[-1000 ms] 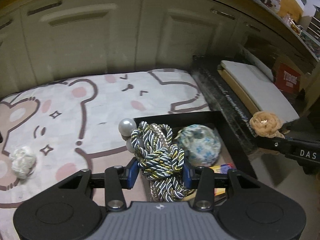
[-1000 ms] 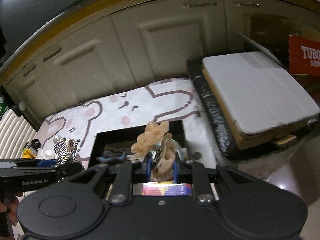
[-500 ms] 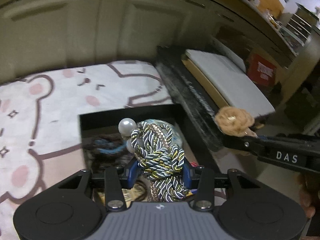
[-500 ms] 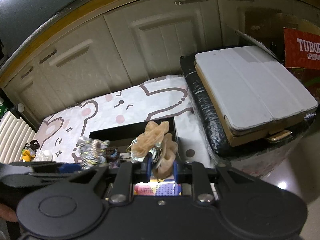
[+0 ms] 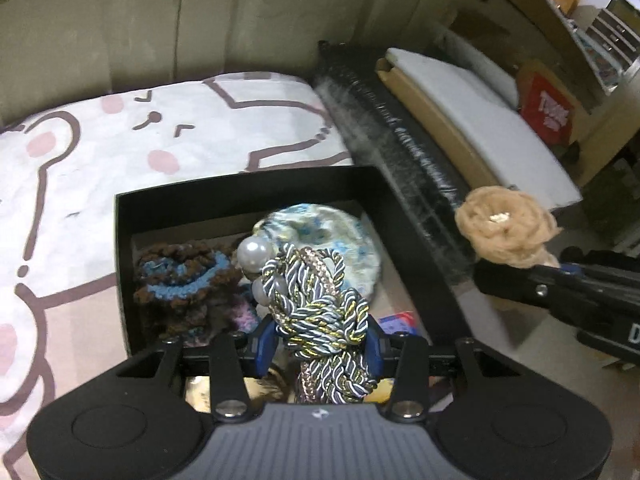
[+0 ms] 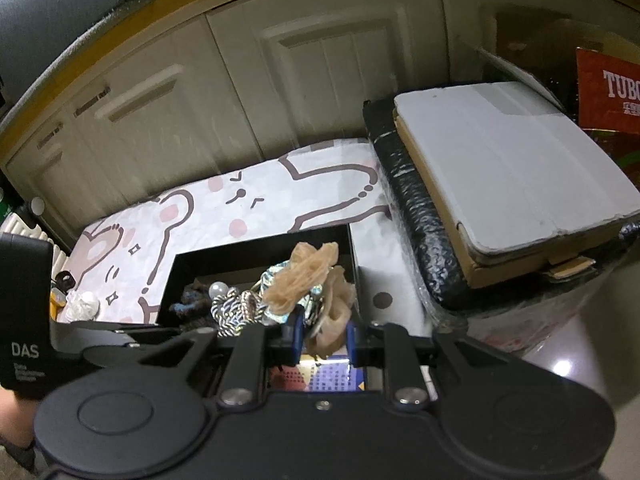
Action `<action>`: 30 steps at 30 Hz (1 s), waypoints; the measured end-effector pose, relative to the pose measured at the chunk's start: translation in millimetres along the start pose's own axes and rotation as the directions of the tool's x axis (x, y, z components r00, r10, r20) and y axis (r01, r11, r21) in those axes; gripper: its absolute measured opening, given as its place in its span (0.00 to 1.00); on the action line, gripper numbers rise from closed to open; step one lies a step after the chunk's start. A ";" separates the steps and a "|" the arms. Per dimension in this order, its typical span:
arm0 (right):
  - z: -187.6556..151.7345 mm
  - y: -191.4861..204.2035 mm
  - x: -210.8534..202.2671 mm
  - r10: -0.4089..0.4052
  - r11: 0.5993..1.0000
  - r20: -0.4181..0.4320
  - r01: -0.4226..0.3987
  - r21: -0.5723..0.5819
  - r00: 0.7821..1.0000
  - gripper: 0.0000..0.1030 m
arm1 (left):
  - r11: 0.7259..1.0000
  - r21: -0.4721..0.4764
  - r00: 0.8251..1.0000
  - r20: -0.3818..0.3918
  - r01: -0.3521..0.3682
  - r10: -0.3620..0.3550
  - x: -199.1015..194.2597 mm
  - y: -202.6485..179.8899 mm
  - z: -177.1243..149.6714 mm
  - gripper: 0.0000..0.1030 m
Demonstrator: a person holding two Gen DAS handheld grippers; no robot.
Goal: Organize objects
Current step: 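Lower rope tassel into box and open left tool while right tool releases flower clip inside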
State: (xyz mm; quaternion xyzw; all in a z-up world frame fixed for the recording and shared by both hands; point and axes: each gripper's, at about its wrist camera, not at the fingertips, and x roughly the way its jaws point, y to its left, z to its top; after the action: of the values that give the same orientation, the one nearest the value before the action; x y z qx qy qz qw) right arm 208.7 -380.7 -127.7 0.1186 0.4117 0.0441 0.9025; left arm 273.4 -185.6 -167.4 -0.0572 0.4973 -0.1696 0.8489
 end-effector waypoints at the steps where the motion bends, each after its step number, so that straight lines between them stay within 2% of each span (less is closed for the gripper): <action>1: -0.3 0.5 2.7 -0.001 1.000 -0.007 0.001 -0.002 1.000 0.20 | 1.000 -0.001 1.000 -0.001 -0.016 0.016 1.1 1.2 0.2 0.44; 7: 0.4 4.5 19.9 -0.016 1.000 -0.035 0.015 -0.025 0.999 0.21 | 0.999 0.005 0.999 -0.028 -0.039 0.039 10.4 7.1 -3.5 0.44; 12: 2.9 7.5 29.8 -0.025 0.999 -0.037 0.024 -0.034 0.999 0.21 | 1.000 0.002 0.999 -0.016 -0.027 0.027 6.0 9.6 -4.6 0.45; 14: 3.2 7.1 34.0 -0.025 0.999 -0.034 0.024 -0.028 0.999 0.31 | 0.999 0.022 1.000 -0.018 -0.024 0.025 3.6 7.8 -6.4 0.52; 16: 2.4 8.2 37.0 -0.048 0.998 -0.032 0.047 -0.030 0.998 0.33 | 0.999 0.050 1.000 -0.015 -0.018 0.018 -0.4 5.6 -8.3 0.57; 20: 2.2 10.6 36.4 -0.062 0.998 -0.031 0.061 -0.029 0.998 0.33 | 0.996 0.079 1.000 0.003 -0.030 0.030 -9.0 3.2 -9.1 0.60; 28: 2.3 9.9 27.7 -0.049 0.999 -0.030 0.049 -0.002 0.998 0.32 | 0.997 0.072 0.999 0.030 -0.038 0.036 -24.8 5.4 -9.3 0.61; 30: 2.2 9.3 24.3 -0.045 0.999 -0.028 0.046 0.011 0.999 0.32 | 0.996 0.069 0.998 0.037 -0.049 0.047 -29.1 5.8 -9.8 0.64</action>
State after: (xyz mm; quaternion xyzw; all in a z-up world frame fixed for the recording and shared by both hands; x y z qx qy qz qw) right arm 226.4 -367.8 -141.8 0.1137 0.4269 0.0227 0.8969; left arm 253.2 -169.4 -149.8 -0.0184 0.4771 -0.1656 0.8629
